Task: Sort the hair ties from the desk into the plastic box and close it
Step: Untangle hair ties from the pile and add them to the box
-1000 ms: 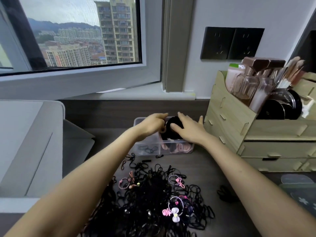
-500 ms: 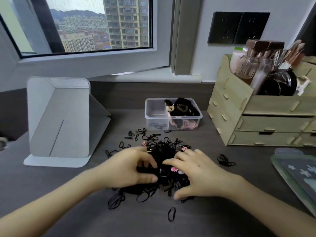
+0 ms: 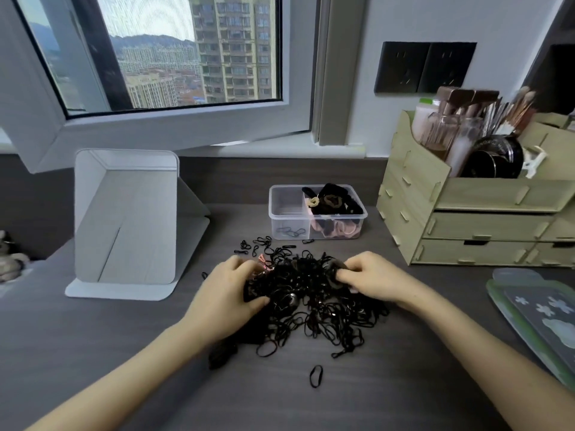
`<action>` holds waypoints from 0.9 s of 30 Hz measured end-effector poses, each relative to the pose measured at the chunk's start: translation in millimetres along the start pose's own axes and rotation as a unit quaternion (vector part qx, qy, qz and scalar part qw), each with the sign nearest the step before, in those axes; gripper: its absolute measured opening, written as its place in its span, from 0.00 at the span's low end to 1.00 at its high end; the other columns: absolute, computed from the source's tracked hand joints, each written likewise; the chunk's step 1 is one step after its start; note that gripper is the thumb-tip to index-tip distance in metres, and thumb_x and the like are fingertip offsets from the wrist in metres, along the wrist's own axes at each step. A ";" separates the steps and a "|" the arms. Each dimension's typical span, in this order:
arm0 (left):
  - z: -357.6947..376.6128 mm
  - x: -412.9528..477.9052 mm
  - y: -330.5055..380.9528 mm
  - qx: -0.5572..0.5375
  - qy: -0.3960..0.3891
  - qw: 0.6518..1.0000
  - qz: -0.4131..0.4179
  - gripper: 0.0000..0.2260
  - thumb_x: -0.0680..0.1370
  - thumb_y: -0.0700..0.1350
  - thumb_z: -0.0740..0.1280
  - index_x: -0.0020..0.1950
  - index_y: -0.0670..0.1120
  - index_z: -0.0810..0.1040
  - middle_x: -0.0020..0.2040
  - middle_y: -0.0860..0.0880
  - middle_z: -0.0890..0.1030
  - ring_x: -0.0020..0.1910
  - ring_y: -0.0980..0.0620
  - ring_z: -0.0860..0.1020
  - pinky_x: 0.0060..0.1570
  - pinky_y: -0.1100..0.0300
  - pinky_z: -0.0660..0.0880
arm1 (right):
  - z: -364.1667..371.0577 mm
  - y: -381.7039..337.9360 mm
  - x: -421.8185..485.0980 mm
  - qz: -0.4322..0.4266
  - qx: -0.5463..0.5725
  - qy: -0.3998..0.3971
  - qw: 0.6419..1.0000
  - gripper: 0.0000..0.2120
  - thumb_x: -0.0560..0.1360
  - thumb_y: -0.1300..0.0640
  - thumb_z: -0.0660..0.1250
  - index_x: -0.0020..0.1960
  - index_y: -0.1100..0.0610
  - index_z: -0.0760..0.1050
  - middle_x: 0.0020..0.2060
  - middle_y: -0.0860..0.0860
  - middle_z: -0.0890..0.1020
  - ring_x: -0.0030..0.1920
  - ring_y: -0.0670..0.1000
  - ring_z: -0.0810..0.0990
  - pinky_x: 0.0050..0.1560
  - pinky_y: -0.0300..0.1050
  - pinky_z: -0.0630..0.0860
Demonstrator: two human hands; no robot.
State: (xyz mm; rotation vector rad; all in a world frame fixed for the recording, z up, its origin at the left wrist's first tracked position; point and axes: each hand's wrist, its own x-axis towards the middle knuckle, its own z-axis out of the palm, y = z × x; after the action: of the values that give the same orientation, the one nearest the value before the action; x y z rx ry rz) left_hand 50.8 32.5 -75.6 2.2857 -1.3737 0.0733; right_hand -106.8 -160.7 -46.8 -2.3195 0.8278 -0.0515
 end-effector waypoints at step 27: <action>-23.6 -1.5 -6.1 -0.031 -0.041 0.999 -0.007 0.08 0.74 0.40 0.64 0.52 0.46 0.77 0.38 0.52 0.78 0.37 0.52 0.75 0.34 0.66 0.67 | -9.3 -11.9 -10.8 -0.067 -0.031 0.029 0.997 0.11 0.76 0.61 0.64 0.57 0.54 0.77 0.29 0.45 0.79 0.26 0.43 0.79 0.26 0.34 0.73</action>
State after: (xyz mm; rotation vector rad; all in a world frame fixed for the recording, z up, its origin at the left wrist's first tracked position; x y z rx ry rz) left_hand 59.7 46.0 -57.3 2.2686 -1.3794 -0.0675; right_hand -111.2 -153.1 -30.5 -2.4400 0.7094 -0.1530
